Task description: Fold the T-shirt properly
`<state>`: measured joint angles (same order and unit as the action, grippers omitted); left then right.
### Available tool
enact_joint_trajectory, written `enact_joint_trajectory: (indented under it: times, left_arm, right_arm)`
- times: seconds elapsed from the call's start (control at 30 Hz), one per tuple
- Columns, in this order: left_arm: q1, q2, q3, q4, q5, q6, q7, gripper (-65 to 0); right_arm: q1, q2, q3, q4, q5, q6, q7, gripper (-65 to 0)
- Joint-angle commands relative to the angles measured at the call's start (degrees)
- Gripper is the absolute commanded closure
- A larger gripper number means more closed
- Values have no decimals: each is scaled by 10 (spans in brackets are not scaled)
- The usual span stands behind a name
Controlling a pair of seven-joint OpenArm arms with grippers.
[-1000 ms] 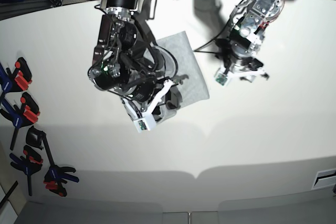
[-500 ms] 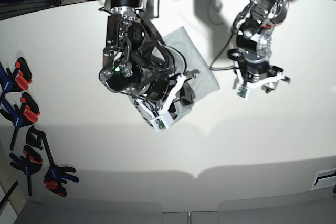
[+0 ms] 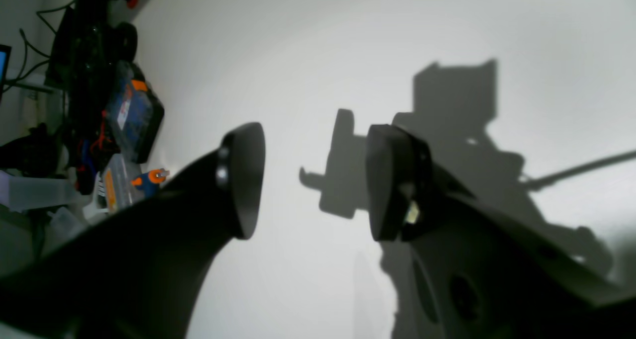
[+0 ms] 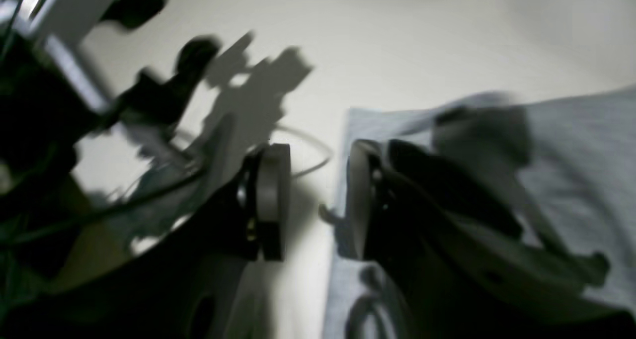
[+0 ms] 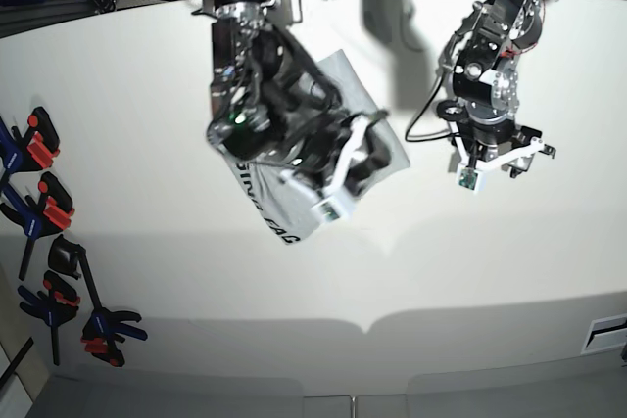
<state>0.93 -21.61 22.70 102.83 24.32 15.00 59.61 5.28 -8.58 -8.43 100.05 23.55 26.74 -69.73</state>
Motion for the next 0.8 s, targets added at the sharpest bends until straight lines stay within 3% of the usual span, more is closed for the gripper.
enact_joint_trajectory:
  times: [0.0,0.17,0.27,0.33,0.57,0.77]
  left_arm:
    - [-8,-3,-3,11,11,11,-9,-308]
    - [-8,-3,-3,11,11,10,-9,-308]
    - [-8,-3,-3,11,11,10,-9,-308]
    - [-8,-3,-3,11,11,11,-9,-308]
    - [-8,-3,-3,11,7,11,-9,-308]
    - [-8,-3,-3,11,7,11,-9,-308]
  right_arm:
    - [12,-4,-10,7,11,7,11,-191]
    - [23,-4,-39,7,-11,20,13,-190]
    - [45,-4,-33,9,-101,14,10,-190]
    - [58,-4,-24,9,-132,-8,16,-190]
    - [60,3,-21,6,-162,-32,25,-190]
    - [59,6,-21,5,-202,-32,45,-184]
